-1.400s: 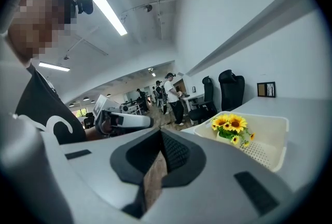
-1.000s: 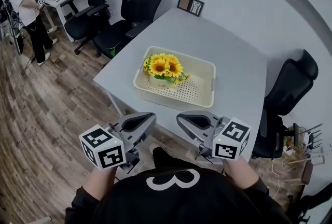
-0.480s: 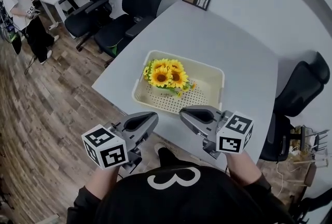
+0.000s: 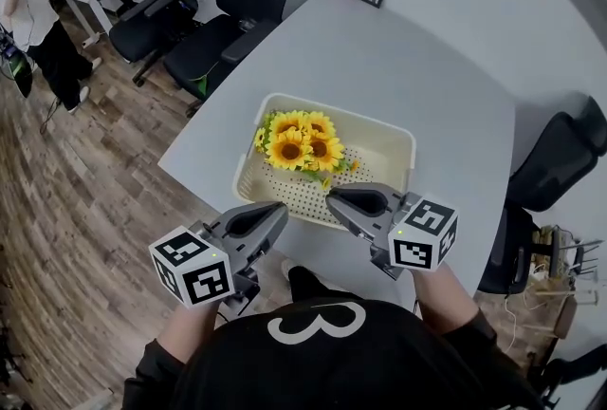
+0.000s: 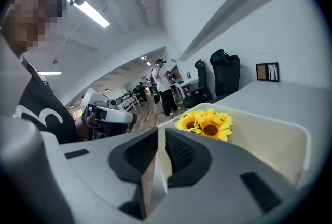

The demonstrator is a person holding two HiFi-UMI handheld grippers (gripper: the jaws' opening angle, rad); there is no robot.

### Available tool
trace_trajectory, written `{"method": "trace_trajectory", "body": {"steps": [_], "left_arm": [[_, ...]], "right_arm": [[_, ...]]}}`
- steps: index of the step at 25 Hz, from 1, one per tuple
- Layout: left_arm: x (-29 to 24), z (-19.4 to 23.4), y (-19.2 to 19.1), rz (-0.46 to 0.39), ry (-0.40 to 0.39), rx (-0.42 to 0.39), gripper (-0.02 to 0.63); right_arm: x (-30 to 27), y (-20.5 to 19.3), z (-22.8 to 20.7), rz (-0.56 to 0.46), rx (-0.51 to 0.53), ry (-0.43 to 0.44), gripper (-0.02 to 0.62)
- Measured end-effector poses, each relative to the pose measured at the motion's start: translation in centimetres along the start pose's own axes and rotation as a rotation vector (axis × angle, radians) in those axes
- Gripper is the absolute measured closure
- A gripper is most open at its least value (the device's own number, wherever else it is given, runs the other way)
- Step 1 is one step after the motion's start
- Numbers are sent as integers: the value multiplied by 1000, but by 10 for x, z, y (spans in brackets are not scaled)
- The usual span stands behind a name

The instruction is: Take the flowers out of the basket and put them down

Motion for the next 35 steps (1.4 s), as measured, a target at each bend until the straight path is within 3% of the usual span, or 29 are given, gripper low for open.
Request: {"method": "trace_trajectory", "body": {"steps": [8,11,19,23,35], "left_arm": [[-9,13,-1,7,5,33,594],[-10,18,1,7,6,42,594],[-8,25,5,-11,18,72,594],[-2,31,8,-27,18,85,594],[1,34,1,-35,47,110,594]], "right_arm": [[-14,-22,-32,59,19,-82,455],[-26,-29,-47,96,53,-145,343],[-45,-47,-80,173,57,-237,164],[-56,-57,-90,244,102,-245,141],[-88,-84,-112,270,145,-202,132]]}}
Point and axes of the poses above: the fingertips, and each gripper's own axes: x backward along the fingers, z to its left, y out of its top, the point moved 1 cm from there along x, backward along the fingers, and after that the axes turned 12 degrees about x, right-handed, at the moved point
